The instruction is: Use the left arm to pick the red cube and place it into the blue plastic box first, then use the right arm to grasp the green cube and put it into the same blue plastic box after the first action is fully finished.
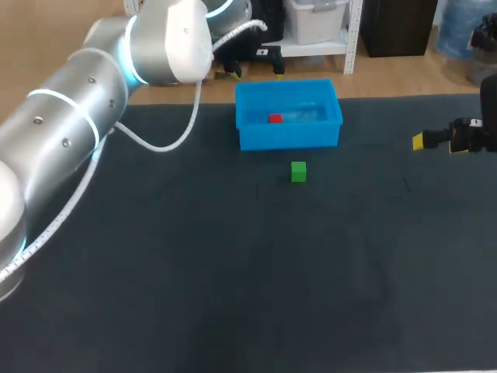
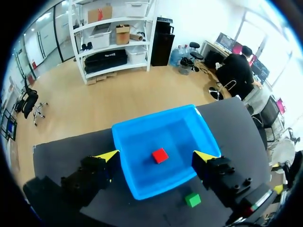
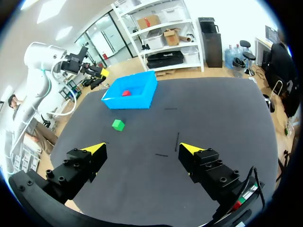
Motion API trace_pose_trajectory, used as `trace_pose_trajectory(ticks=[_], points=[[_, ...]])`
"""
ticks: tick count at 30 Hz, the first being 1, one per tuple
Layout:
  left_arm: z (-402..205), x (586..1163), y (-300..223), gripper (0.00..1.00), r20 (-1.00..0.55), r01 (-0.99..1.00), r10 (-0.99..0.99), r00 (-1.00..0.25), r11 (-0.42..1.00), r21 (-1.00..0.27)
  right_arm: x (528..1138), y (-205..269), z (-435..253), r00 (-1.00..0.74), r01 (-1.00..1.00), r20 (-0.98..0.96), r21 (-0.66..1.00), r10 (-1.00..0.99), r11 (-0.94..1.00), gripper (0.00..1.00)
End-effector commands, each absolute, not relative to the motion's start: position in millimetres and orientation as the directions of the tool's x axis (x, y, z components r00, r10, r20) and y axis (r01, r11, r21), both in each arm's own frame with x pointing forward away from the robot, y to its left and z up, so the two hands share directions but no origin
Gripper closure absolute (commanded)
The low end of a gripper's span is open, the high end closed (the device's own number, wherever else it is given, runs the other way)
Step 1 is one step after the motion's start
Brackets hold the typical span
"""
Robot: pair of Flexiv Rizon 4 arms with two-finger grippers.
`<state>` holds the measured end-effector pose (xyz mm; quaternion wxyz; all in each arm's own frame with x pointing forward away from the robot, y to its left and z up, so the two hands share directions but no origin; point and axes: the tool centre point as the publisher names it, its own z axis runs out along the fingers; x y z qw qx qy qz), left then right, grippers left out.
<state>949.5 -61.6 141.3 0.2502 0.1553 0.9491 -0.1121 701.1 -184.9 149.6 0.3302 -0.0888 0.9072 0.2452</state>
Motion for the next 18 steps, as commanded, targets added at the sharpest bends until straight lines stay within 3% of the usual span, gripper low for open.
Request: trace_pose_trajectory(ticks=[1, 18], points=[[150.5, 944.6, -55.9, 0.0, -0.487, 0.361, 0.252, -0.836, 0.921, -0.143, 700.8, -185.0, 149.5, -0.766, -0.323, -0.643, 0.385, 0.0, 0.864, 0.0], [168.2, 913.5, -31.6, 0.0, -0.504, 0.4, 0.261, -0.823, 0.896, -0.19, 700.8, -185.0, 149.5, -0.766, -0.323, -0.643, 0.385, 0.0, 0.864, 0.0]])
